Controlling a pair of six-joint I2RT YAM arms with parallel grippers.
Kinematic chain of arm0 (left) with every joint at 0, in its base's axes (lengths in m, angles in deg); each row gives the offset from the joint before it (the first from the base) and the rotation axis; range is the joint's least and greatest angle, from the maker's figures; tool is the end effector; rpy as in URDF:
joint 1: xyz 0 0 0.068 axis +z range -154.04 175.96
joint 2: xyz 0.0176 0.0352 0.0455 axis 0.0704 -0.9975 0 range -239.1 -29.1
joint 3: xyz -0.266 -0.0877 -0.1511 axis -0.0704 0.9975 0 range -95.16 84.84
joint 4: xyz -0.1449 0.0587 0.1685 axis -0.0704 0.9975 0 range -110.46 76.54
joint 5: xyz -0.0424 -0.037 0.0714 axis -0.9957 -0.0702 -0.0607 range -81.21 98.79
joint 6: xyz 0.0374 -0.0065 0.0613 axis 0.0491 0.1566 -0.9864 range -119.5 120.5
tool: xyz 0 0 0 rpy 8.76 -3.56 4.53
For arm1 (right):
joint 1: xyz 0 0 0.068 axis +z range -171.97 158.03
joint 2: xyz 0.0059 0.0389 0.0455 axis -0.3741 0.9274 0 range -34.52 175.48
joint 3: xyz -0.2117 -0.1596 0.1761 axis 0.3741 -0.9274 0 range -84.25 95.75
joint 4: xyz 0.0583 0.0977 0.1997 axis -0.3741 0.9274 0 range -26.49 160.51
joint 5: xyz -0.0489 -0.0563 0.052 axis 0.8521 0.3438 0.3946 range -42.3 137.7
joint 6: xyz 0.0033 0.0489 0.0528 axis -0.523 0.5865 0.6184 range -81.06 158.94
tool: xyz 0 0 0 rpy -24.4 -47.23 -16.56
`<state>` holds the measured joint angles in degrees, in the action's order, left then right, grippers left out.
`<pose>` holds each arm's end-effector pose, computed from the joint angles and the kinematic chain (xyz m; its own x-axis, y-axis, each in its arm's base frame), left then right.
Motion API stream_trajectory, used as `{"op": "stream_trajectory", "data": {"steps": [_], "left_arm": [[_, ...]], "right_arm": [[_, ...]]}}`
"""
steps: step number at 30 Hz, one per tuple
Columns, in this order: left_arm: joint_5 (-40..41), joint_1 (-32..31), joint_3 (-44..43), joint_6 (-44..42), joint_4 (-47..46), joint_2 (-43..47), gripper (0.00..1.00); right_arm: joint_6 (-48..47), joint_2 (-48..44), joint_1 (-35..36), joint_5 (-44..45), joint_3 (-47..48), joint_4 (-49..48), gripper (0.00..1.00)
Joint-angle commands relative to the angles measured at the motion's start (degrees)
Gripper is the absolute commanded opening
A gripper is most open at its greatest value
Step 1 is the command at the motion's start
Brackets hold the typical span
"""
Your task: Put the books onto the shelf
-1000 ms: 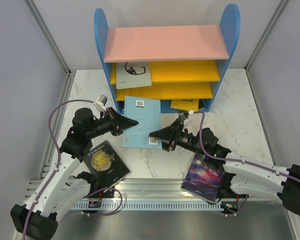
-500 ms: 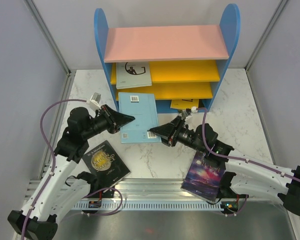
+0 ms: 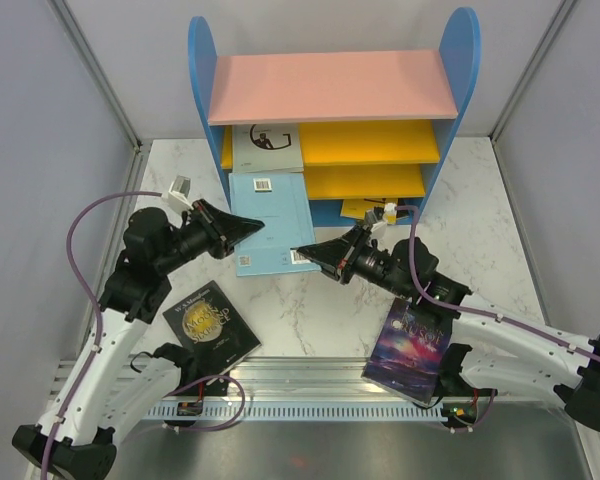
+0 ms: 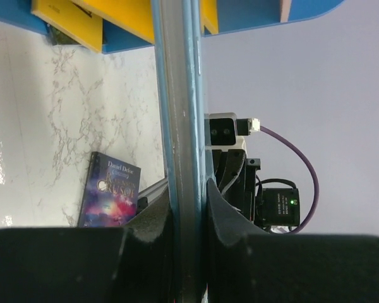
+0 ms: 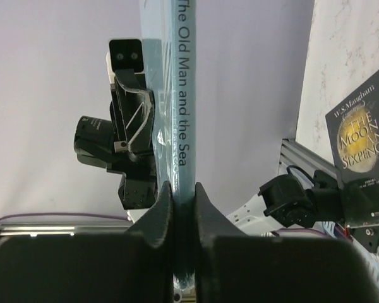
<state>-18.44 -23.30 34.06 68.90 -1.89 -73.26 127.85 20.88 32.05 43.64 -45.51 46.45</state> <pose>0.1081 -0.0667 0.3875 -0.7375 -0.6181 -0.2721 0.0818 0.3181 -0.9445 0.1119 0.1613 0.3672 -0.8485 0.5288 -0.0195 -0.0202 0.0044 0.9998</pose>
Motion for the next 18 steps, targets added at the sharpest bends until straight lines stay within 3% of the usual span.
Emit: {"op": "stream_trajectory", "data": {"steps": [1, 3, 7, 15, 18], "left_arm": [[7.19, 0.81, -0.54, -9.25, 5.51, -1.98, 0.02], [6.40, 0.72, -1.24, -9.95, 5.51, -2.77, 0.06], [5.25, 0.81, -3.44, -11.79, 6.39, -4.52, 0.33], [2.97, 0.90, -6.34, -14.17, 6.48, -7.25, 0.53], [2.44, 1.25, -7.57, -14.87, 6.74, -8.39, 0.68]], "right_arm": [[0.31, -0.82, 0.47, -1.39, 9.06, -12.74, 0.00], [-0.92, -0.38, 0.38, -0.61, 11.86, -10.99, 0.00], [-6.54, 1.28, -0.23, 1.24, 17.85, -2.21, 0.00], [-7.34, 8.40, -6.98, -2.45, 24.62, -1.22, 0.00], [-6.47, 10.34, -10.58, -4.55, 25.59, -2.45, 0.00]]}}
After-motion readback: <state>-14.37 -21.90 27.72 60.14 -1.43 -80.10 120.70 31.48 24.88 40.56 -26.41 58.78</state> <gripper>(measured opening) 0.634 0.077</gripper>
